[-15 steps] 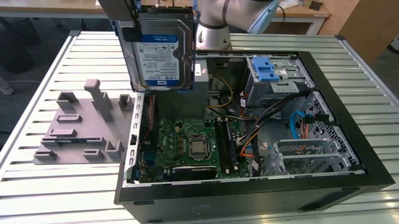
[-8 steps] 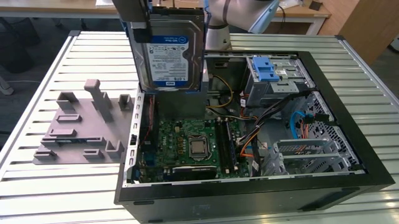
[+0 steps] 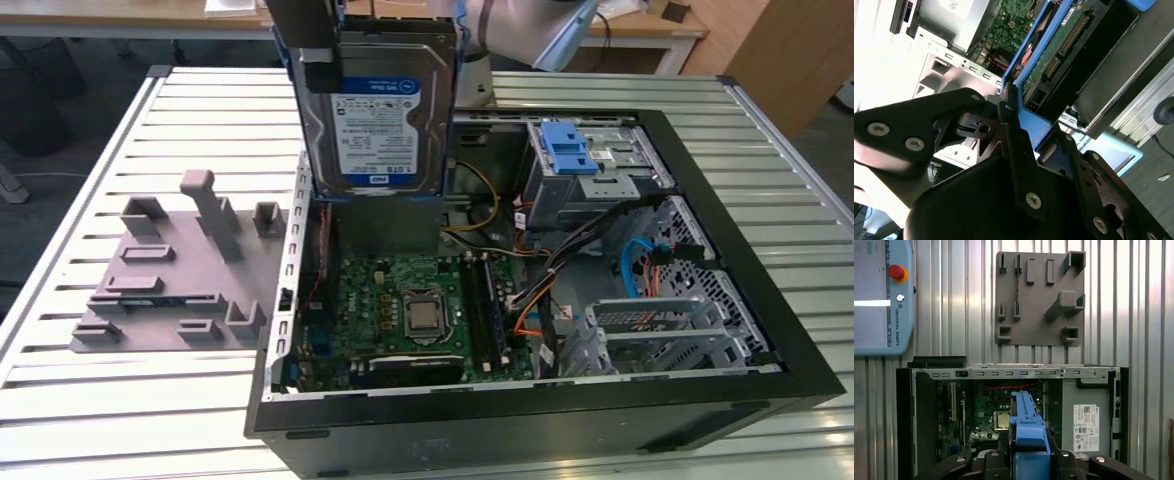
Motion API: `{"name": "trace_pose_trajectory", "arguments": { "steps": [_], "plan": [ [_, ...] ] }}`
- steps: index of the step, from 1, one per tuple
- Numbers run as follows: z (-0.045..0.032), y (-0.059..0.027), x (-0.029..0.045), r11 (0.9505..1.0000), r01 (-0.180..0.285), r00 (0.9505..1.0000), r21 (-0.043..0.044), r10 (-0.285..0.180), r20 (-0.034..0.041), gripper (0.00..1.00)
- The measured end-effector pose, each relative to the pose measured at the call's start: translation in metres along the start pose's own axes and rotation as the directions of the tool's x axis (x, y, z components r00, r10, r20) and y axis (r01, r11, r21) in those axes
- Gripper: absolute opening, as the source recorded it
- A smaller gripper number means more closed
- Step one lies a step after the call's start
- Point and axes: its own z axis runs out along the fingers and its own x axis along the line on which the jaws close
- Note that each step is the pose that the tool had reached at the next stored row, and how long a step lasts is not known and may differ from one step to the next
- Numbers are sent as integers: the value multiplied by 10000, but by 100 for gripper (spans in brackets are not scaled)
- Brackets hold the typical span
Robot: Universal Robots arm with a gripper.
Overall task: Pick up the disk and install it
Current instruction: 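Pick up the disk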
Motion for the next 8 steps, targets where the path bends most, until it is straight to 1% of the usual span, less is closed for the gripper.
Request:
{"name": "trace_pose_trajectory", "arguments": {
  "steps": [8],
  "plan": [
    [4,-117,6,10000,0,10000,0,0,0,36]
  ]
}}
